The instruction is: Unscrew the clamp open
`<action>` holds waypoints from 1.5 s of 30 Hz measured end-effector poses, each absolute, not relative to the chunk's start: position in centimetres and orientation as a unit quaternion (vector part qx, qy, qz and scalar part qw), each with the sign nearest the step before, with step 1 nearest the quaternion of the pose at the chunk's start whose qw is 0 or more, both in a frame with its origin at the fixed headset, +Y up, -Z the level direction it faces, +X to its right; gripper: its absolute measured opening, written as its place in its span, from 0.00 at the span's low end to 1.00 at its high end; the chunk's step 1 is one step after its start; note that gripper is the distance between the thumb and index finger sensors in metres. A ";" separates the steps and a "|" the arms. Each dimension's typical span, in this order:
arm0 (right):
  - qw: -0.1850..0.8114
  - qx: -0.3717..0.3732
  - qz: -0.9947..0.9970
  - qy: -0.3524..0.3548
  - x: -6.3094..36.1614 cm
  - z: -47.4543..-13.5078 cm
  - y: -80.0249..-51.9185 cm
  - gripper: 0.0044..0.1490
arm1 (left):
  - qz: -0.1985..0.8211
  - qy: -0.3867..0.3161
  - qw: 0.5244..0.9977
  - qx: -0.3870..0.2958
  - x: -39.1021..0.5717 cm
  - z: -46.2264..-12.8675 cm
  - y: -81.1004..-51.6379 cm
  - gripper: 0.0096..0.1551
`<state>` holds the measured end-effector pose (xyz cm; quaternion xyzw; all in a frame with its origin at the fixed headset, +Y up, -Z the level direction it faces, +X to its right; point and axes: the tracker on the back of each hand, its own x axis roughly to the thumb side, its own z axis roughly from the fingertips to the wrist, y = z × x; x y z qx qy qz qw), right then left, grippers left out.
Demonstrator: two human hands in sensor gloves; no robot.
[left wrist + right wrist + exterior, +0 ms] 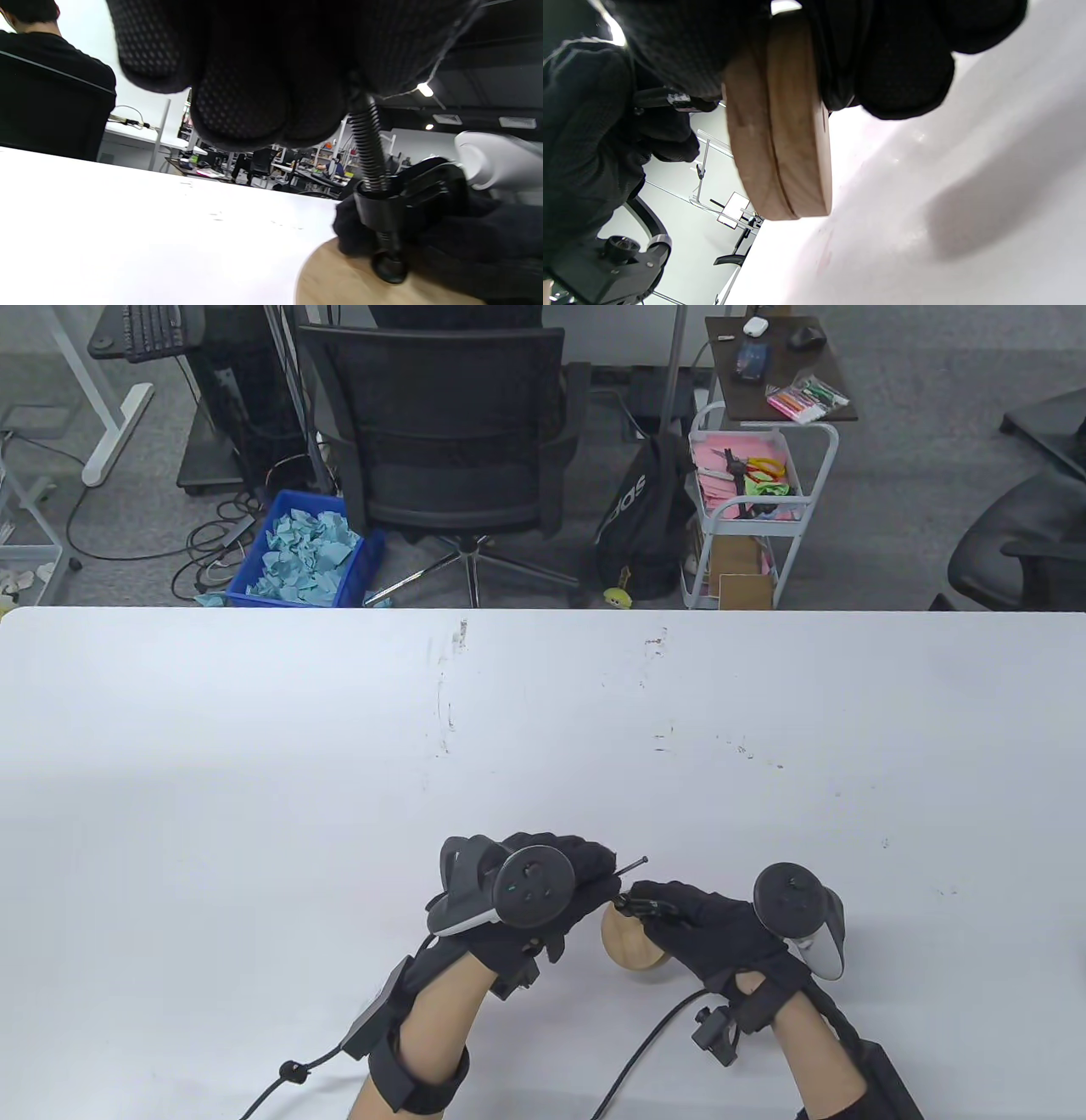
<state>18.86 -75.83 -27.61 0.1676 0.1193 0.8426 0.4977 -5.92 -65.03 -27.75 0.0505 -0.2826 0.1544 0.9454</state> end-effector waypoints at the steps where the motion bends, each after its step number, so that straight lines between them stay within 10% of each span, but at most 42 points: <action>1: 0.496 0.169 0.843 0.121 18.8 -27.6 -75.8 0.29 | 0.153 -0.279 0.946 0.063 -5.9 -27.8 -65.2 0.21; 45: 0.530 0.146 0.829 0.098 20.7 -28.1 -75.9 0.29 | 0.215 -0.293 0.932 0.012 -7.2 -28.3 -64.8 0.26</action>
